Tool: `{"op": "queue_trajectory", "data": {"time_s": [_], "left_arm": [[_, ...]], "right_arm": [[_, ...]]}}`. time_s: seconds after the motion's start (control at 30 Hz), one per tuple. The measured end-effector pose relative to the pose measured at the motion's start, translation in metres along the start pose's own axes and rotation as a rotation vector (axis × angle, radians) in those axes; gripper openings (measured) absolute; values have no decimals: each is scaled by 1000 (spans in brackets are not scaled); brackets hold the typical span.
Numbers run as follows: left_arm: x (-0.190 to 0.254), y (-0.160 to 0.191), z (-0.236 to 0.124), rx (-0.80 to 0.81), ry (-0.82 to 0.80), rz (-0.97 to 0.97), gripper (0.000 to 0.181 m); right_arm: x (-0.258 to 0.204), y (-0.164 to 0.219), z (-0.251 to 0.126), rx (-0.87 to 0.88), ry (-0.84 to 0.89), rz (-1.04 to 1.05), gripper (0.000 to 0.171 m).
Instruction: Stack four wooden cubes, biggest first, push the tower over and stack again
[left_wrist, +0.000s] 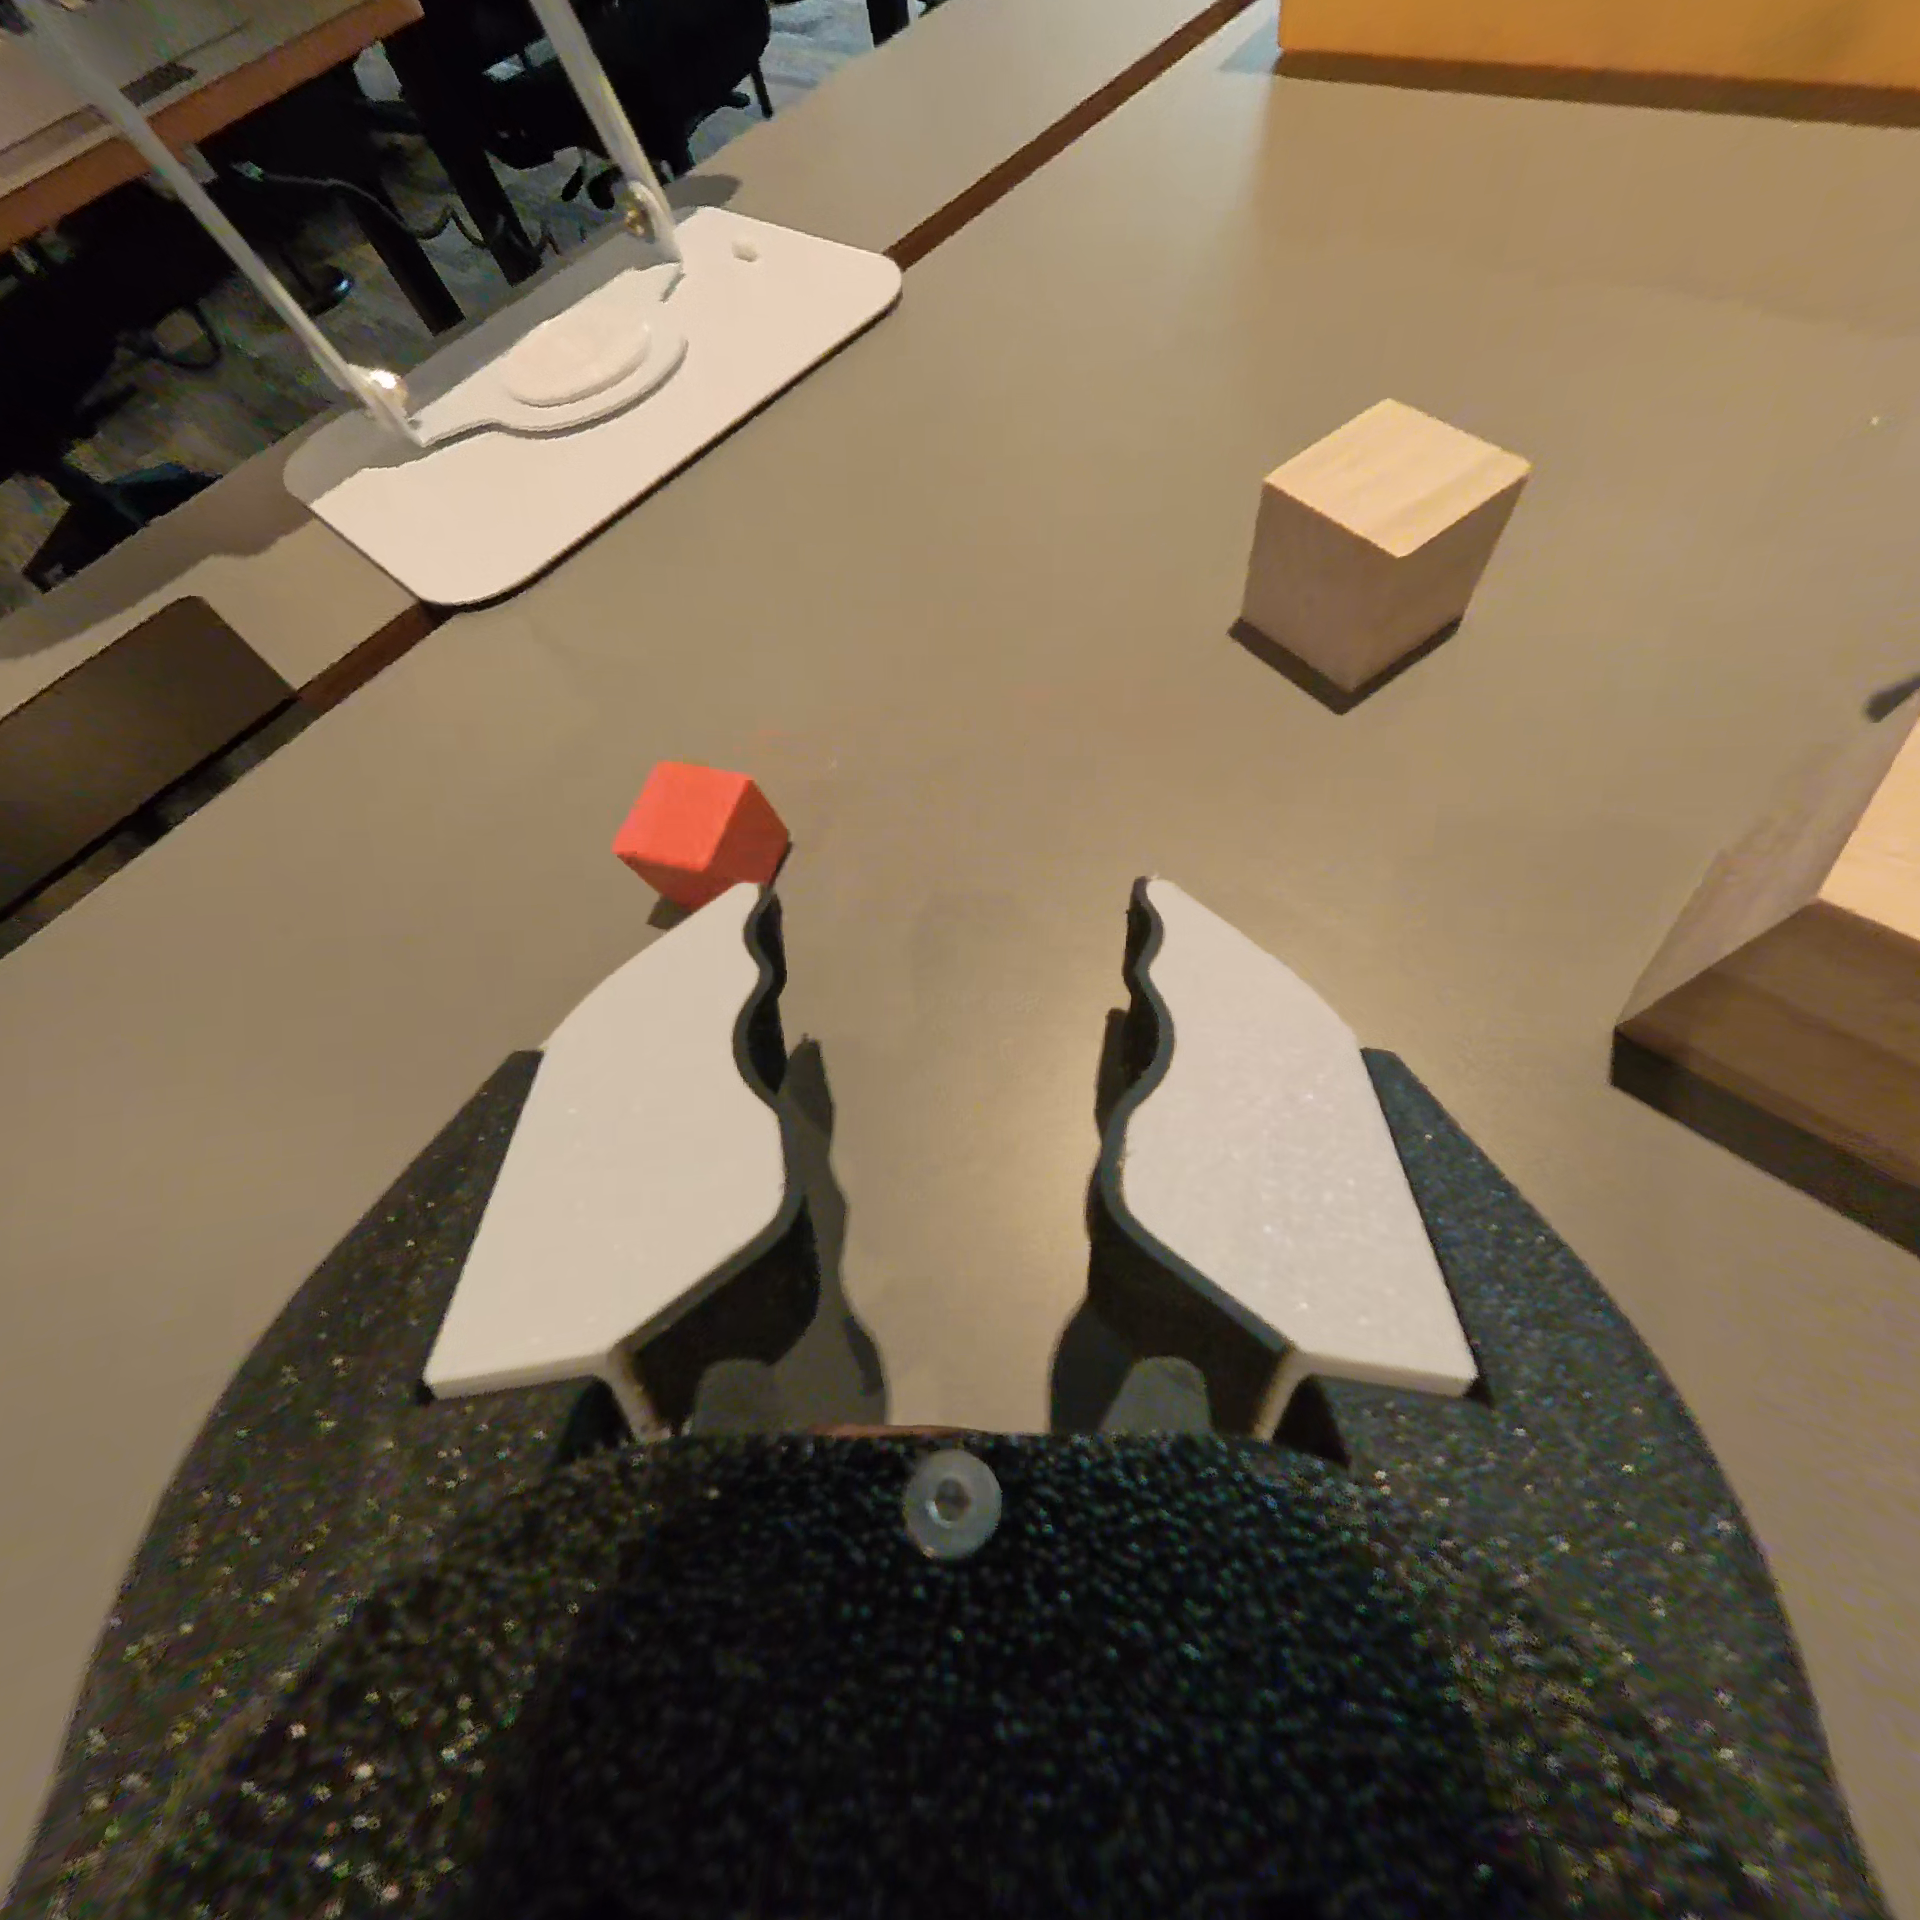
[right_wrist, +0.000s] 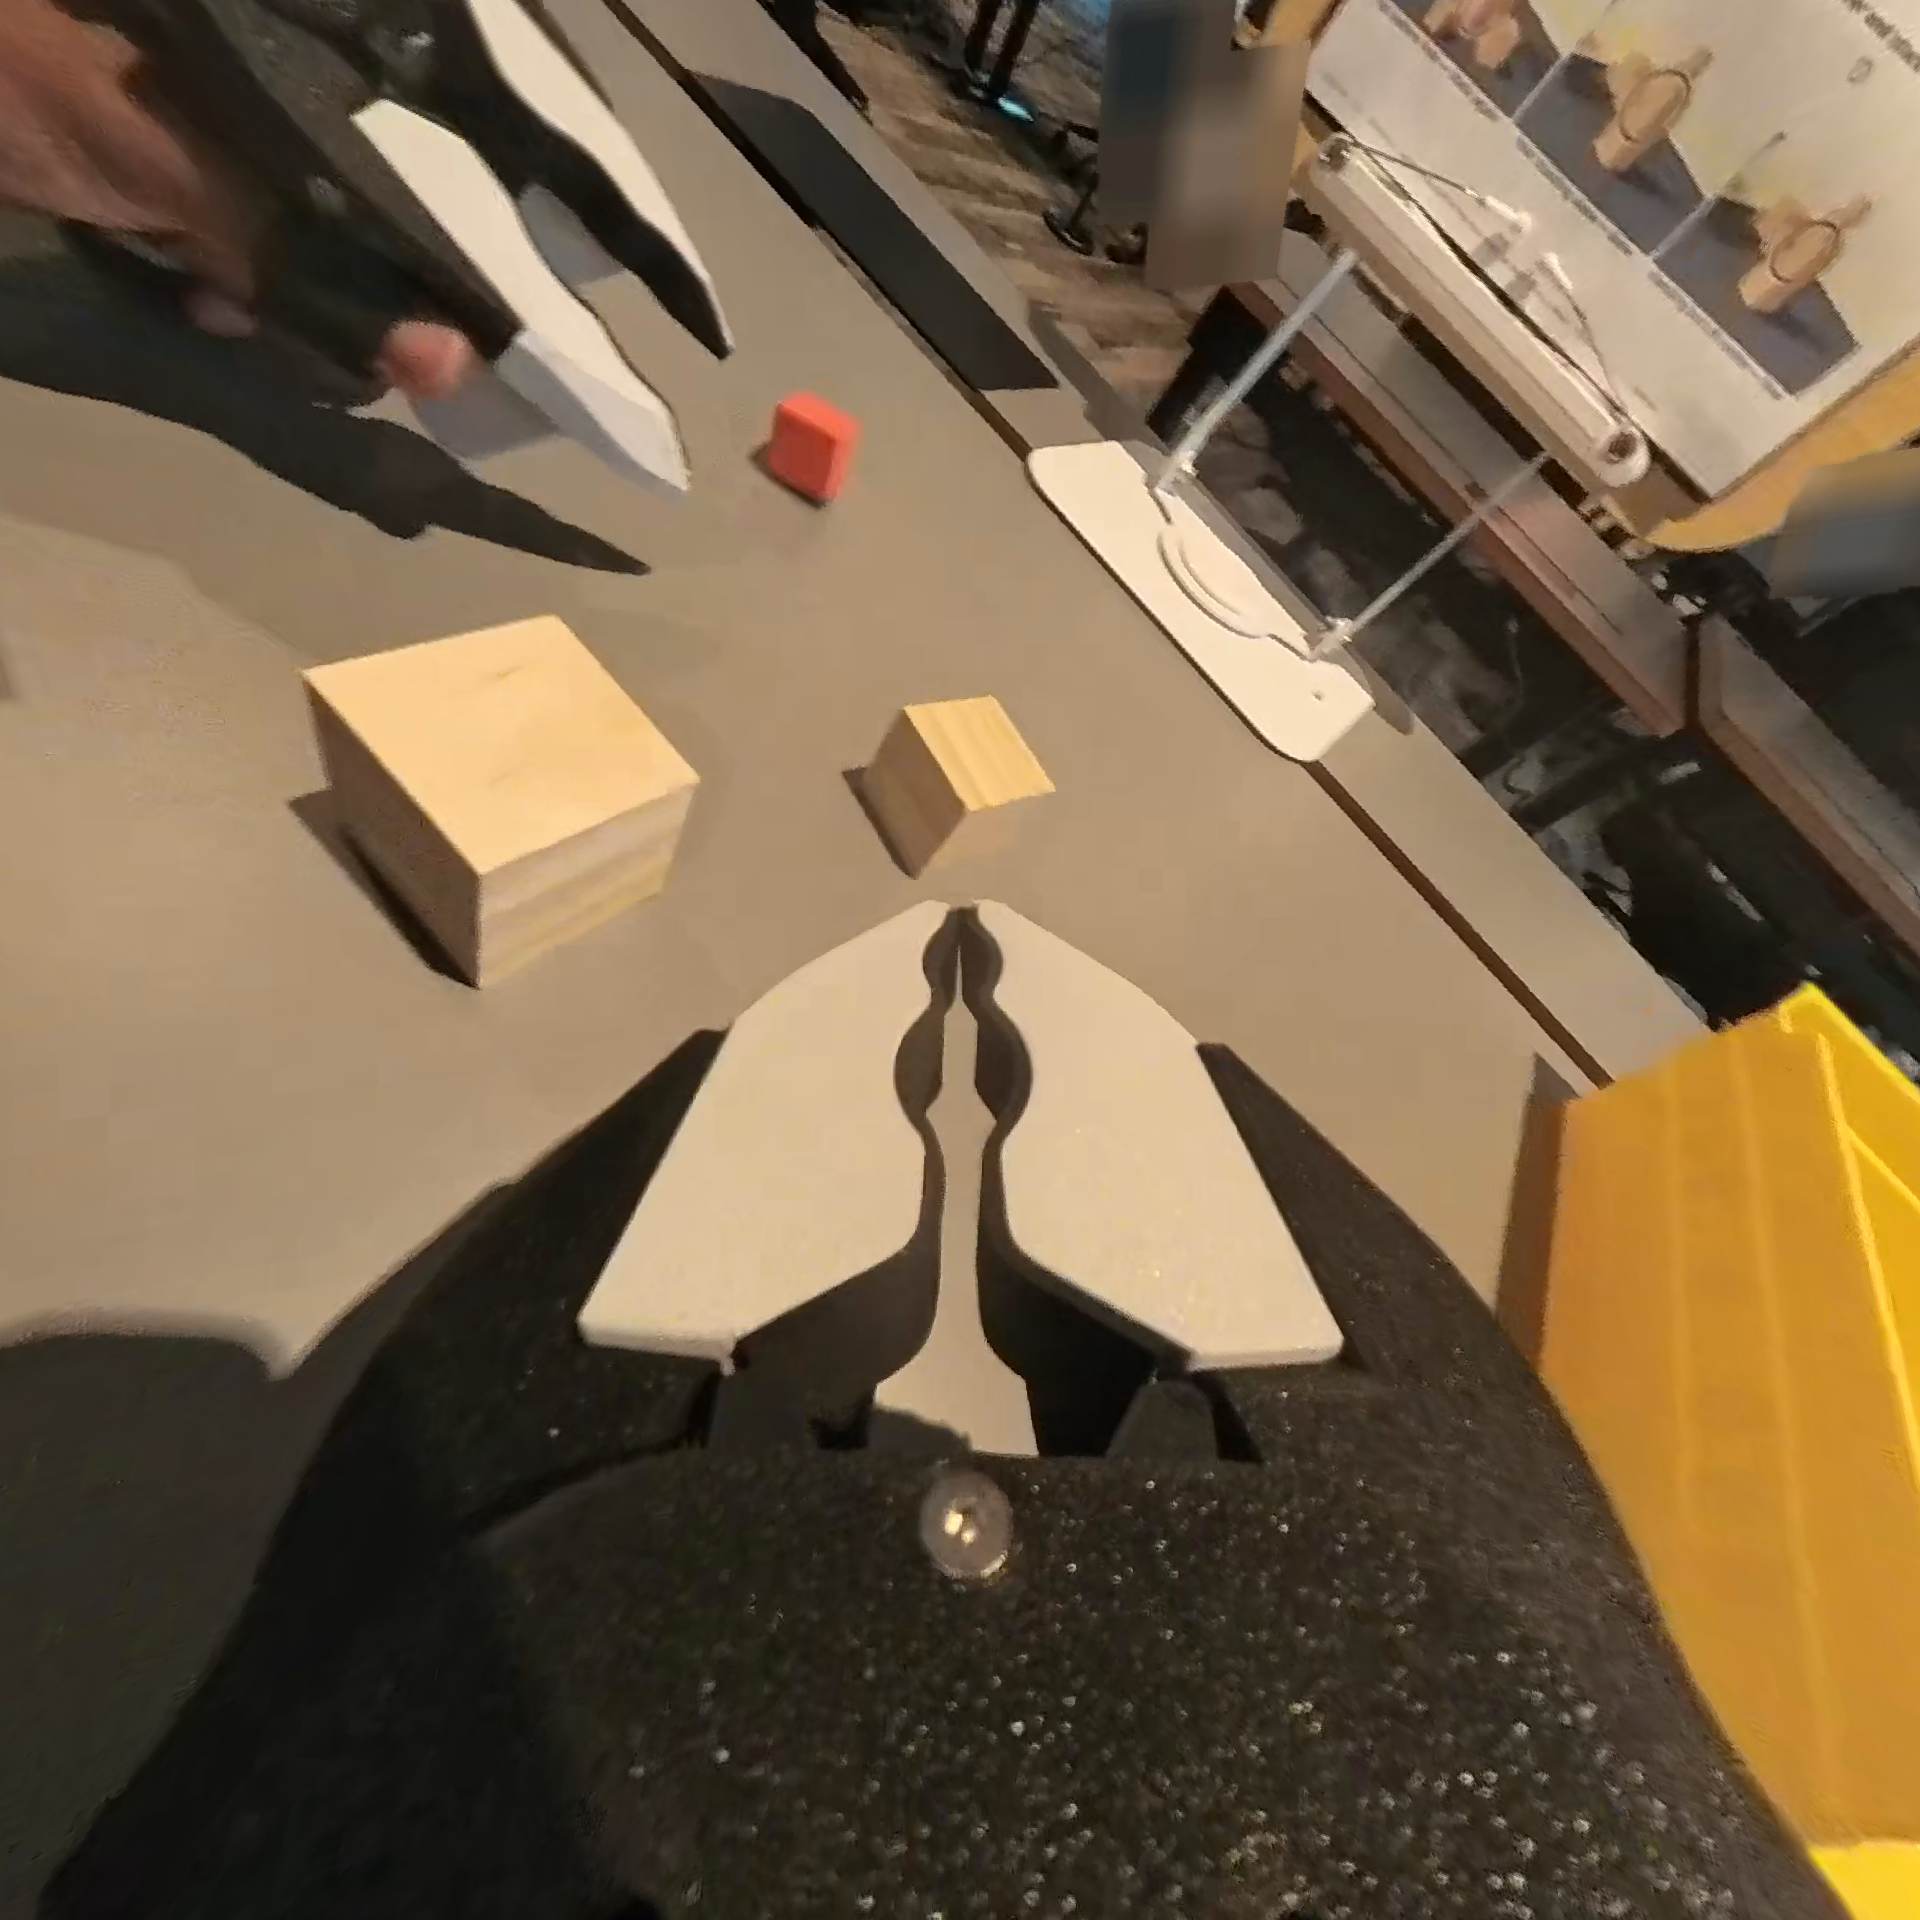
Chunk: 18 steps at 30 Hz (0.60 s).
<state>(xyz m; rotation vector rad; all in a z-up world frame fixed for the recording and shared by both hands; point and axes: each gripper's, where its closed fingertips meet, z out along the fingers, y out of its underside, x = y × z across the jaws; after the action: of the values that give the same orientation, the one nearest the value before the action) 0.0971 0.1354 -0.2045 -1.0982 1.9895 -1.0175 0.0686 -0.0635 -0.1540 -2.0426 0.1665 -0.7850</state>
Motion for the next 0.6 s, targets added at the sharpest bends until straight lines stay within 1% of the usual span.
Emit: {"op": "queue_trajectory", "data": {"time_s": [0.17, 0.27, 0.33, 0.37, 0.4, 0.43, 0.5, 0.53, 0.6], "left_arm": [[-32, -2, -13, 60, -110, -35, 63], [-53, -6, -24, 135, -173, -69, 66], [-45, -10, -25, 185, -92, -67, 69], [-34, -14, -25, 204, -21, -54, 71], [-19, -20, -24, 230, 53, -36, 72], [-5, -25, -23, 246, 111, -18, 72], [23, -30, -14, 232, 201, 45, 75], [36, -31, -9, 218, 234, 91, 77], [56, -33, 2, 190, 280, 175, 82]], "right_arm": [[-21, -9, 1, 103, -164, 13, 0], [-36, -15, -3, 205, -329, 45, 0], [-48, -24, -15, 319, -508, 127, 0], [-54, -28, -23, 361, -618, 181, 5], [-56, -31, -30, 393, -712, 235, 17], [-56, -34, -37, 423, -780, 281, 25], [-52, -32, -42, 453, -850, 336, 34], [-48, -29, -41, 453, -856, 351, 39], [-44, -22, -39, 451, -871, 375, 45]]}}
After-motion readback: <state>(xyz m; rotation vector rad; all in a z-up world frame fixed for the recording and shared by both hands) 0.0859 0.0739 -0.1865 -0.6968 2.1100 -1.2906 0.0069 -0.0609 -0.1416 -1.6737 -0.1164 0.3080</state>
